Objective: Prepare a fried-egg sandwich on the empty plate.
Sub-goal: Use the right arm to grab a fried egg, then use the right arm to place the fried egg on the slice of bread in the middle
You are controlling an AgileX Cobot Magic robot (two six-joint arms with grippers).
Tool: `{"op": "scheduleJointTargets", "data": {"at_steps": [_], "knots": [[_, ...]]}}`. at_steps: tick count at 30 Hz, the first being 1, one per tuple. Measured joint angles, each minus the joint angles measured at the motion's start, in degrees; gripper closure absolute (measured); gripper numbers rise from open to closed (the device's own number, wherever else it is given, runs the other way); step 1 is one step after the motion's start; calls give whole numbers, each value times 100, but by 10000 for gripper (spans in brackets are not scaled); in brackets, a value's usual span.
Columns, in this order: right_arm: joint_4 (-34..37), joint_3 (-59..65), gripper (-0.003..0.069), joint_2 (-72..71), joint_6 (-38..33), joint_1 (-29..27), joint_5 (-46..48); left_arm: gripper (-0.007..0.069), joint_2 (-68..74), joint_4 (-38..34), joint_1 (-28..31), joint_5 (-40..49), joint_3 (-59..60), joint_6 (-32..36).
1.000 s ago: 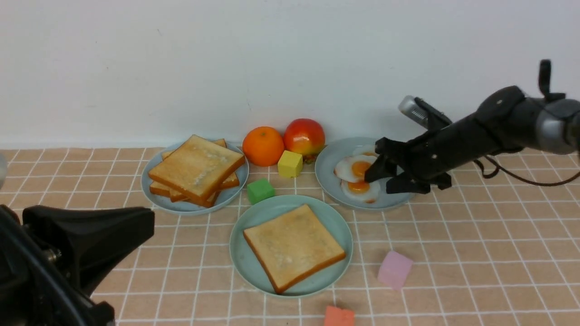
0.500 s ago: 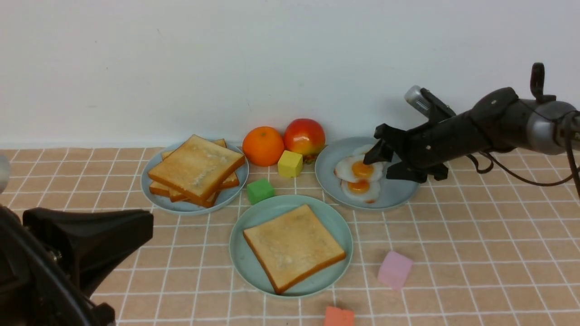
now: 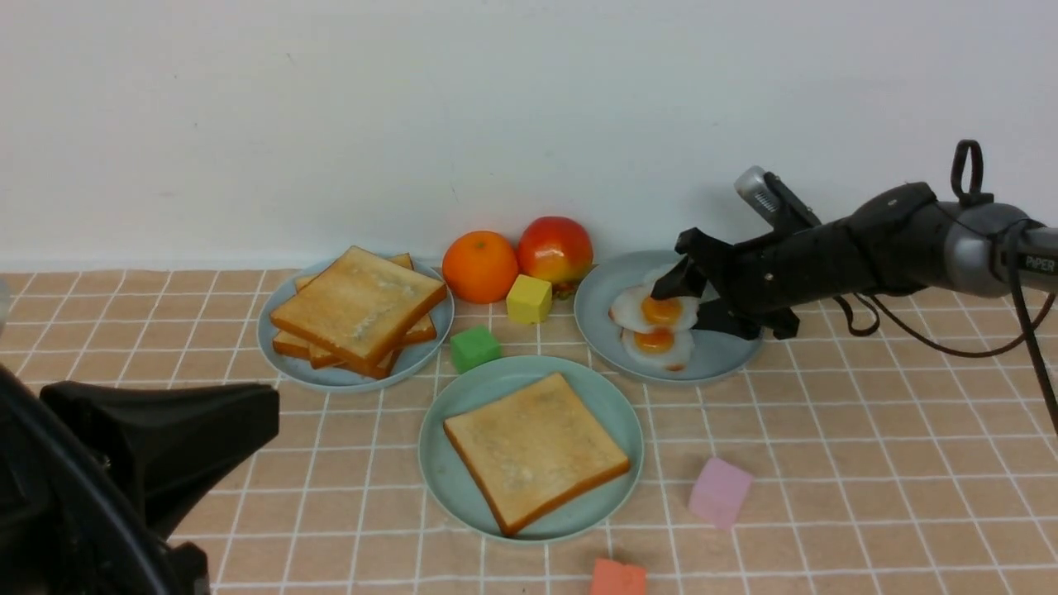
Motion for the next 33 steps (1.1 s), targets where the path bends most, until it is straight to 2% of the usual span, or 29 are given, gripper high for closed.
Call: {"op": "scheduleJointTargets", "data": {"at_steps": [3,4,5,6,11,12,13,14,21,25,28,32,33], "knots": [[2,0,305,18,-4,0,-2,638,0,0,0,0,0,-7],[2,0,305,18,-4,0,7,638,0,0,0,0,0,-7],[28,0,372,18,-4,0,41,638,0,0,0,0,0,-7],[28,-2,407,-1,-4,0,76,638,0,0,0,0,0,-12],[-23,-1,443,-112,-13,0,140,638,0,0,0,0,0,-12],[-23,-1,519,-229,-56,0,233,638,0,14,0,0,0,-12],[-23,5,533,-244,-56,0,247,638,0,17,0,0,0,-12],[-76,17,600,-439,-127,0,371,638,0,61,0,0,0,-12],[-864,35,595,-1620,-171,0,669,638,0,200,2,62,0,-12],[-1251,119,595,-2193,44,64,1407,638,0,285,2,257,0,-12],[-1116,728,595,-2620,-32,394,1679,638,0,309,2,471,0,-12],[-456,1862,595,-2880,-496,1092,1303,638,0,323,2,670,0,-12],[-417,1903,595,-2873,-496,1125,1266,638,0,323,2,678,0,-12]]}}
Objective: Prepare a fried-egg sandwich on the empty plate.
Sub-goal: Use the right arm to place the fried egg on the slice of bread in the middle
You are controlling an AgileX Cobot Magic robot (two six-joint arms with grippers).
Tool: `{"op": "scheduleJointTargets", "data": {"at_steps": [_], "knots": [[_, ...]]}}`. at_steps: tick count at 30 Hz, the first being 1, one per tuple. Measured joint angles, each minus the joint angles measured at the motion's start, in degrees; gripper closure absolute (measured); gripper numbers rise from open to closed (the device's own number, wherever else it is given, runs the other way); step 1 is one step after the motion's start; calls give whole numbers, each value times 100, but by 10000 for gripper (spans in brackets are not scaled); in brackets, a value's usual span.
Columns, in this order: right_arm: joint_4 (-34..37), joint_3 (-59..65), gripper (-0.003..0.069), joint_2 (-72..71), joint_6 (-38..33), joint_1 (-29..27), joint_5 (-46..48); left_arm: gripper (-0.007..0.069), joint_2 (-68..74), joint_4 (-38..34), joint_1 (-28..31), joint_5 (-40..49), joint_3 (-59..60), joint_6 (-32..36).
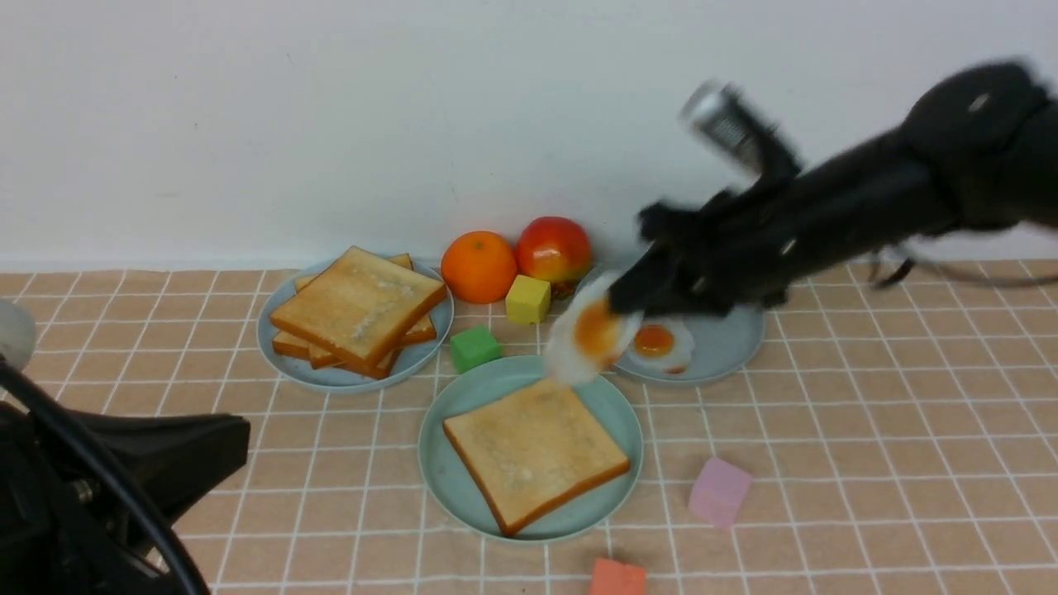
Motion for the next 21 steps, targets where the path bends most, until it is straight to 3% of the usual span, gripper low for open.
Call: {"op": "scheduleJointTargets", "data": {"at_steps": [6,10,15,16,21], "knots": [[923,493,595,495,-540,634,-988,638,0,0,0,13,0,0],[1310,498,584,886,-555,662,-1378,638,0,5,0,13,0,0],[1454,498,518,1114,-555,652,-1455,637,0,5,0,13,0,0],[1466,504,438,1134,-555,652,-1431,636,0,5,0,13,0,0],[1391,504,215,1116,-555,588,-1108,633,0,-8,0,40,0,-28]]}}
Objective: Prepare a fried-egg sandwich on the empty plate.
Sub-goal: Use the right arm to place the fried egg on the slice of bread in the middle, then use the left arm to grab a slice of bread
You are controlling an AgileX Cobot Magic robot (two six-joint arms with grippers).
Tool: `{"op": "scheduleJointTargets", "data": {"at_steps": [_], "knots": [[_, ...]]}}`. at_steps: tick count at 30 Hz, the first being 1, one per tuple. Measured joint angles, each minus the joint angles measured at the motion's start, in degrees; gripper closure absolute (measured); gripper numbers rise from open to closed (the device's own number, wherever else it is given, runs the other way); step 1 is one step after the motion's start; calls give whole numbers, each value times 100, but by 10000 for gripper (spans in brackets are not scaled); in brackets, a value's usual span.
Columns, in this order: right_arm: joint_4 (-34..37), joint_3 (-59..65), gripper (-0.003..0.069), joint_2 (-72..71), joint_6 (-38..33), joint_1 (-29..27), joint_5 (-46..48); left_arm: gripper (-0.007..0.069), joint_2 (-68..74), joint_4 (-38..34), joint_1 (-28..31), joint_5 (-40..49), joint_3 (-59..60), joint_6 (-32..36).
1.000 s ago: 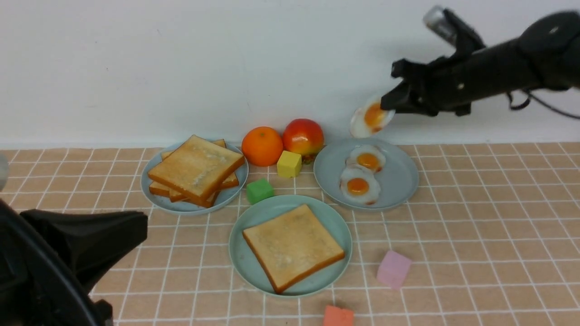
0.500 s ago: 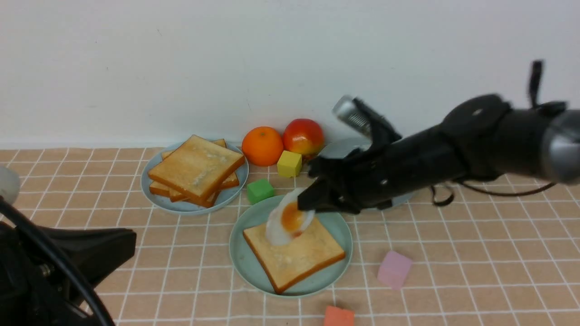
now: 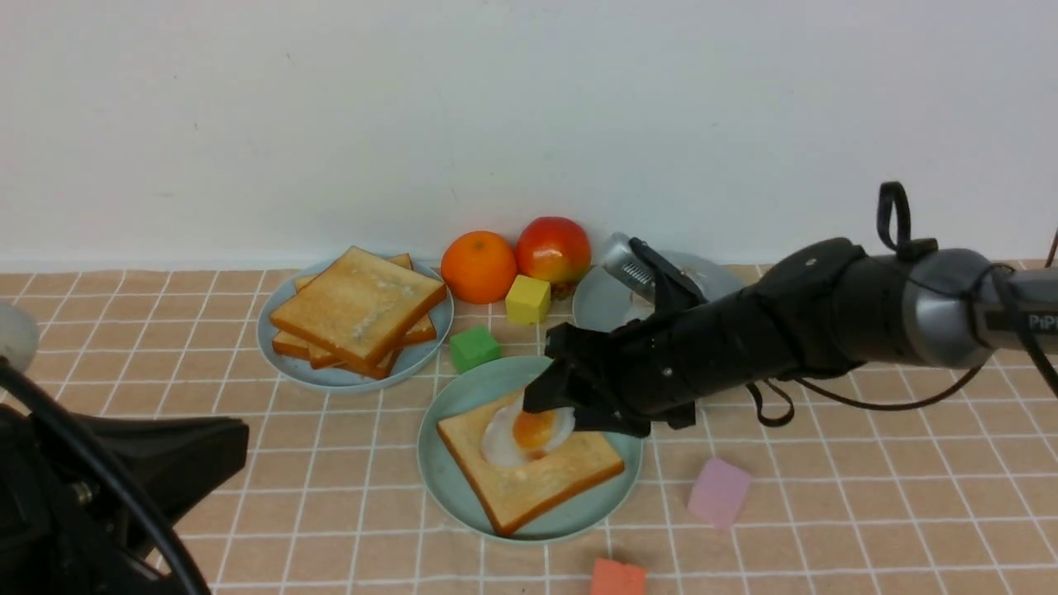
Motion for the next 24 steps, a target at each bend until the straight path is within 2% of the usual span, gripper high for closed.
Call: {"op": "scheduleJointTargets", "data": {"at_steps": [3,5,7,8,10,12,13,16,17,19,20,24], "knots": [[-411,0,135,-167,136,-170,324,629,0,-49,0,110,0,-90],[-853,0,119,-344,440,-343,505,627,13,-76,0,243,0,-156],[-1476,0,120,-573,795,-573,689,626,83,-101,0,376,0,-175],[-1544,0,122,-631,835,-595,736,626,92,-100,0,387,0,-183],[-2526,0,158,-1070,1370,-887,1087,627,338,-120,0,468,0,-195],[-2865,0,181,-1270,1542,-968,1262,632,511,-120,0,473,0,-195],[-3390,0,229,-1613,1801,-1043,1583,638,780,-113,0,486,-37,-195],[-4235,77,358,-2375,2189,-1052,2215,638,1617,-87,129,605,-384,-181],[-4279,87,368,-2425,2189,-1044,2246,638,1748,-87,146,618,-459,-167],[-4690,277,494,-3083,2293,-940,2509,638,2604,-141,468,785,-1067,97],[-4752,339,528,-3236,2316,-929,2563,638,2792,-188,560,836,-1221,244],[-4893,928,639,-4326,2364,-908,2656,638,3914,-849,1251,919,-2175,1284]]}}
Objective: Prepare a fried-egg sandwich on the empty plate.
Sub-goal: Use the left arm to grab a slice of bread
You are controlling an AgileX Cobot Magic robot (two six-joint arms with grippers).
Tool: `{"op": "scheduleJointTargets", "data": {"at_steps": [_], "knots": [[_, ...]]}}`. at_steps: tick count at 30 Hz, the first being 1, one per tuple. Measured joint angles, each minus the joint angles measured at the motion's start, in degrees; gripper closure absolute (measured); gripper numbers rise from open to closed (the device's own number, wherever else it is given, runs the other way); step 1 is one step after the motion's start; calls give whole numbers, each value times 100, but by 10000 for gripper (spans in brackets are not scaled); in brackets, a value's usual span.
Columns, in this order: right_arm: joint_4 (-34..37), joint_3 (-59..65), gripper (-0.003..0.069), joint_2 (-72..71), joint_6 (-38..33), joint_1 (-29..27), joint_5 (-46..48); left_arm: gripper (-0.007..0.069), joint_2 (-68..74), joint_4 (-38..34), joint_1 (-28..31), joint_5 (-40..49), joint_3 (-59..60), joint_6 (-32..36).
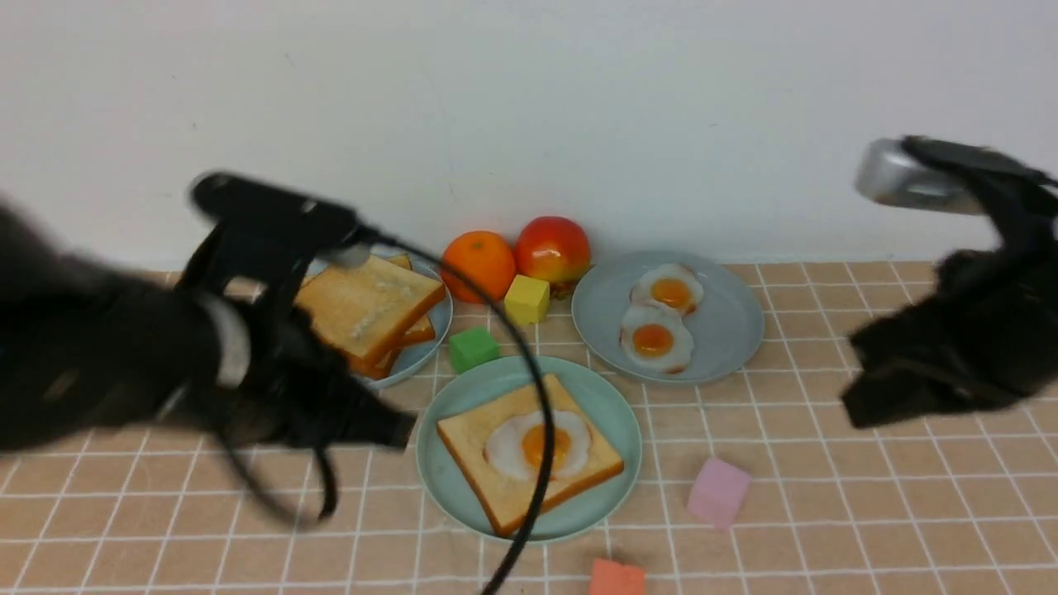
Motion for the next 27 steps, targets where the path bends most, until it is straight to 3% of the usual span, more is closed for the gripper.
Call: {"op": "scheduleJointTargets", "data": {"at_steps": [5,10,15,21,27], "knots": [[1,676,655,-1148,0,0,15,638,1246,-812,779,-87,-1007,1134],[-6,978,649,-1880,6,0,20,623,2224,-953,1322,-161,-1672,1316],[-87,1027,645,-2420,6,0,16,450,3033,-503,1488,-352,-2206,1632],[-175,1027,636,-2525,89,0,-92,158,3477,-263,1488,-1026,-2272,1869],[-179,1039,629,-2525,151,0,-131,44,3865,67,1488,-1129,-2272,1886]]}}
